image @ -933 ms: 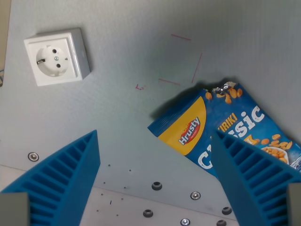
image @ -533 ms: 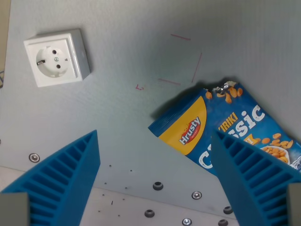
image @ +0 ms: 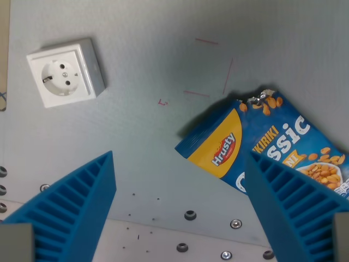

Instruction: Rotate around base negative z

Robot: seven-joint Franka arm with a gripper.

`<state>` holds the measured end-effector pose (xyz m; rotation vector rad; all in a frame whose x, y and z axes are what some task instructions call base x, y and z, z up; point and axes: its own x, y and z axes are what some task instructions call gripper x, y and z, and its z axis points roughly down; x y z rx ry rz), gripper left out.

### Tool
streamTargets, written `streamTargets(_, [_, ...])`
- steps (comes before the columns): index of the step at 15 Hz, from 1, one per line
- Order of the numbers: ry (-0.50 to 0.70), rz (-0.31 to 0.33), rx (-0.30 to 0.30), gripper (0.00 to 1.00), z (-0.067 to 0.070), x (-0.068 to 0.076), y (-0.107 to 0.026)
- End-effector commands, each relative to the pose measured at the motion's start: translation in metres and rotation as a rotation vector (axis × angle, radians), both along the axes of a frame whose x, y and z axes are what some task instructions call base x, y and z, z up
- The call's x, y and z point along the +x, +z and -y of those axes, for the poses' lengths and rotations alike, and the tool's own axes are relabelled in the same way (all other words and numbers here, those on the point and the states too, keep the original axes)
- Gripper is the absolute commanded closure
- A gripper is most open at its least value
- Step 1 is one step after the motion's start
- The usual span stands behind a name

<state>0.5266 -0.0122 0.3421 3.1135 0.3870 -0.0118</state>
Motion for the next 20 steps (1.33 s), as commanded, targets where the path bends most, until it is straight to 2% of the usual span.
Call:
streamTargets(1, [-0.13,0.004,0.001,0.0,0.0001,-0.0001,0.0024])
streamTargets(20, [-0.383,0.004,0.001,0.0,0.0001,-0.0001,0.0024])
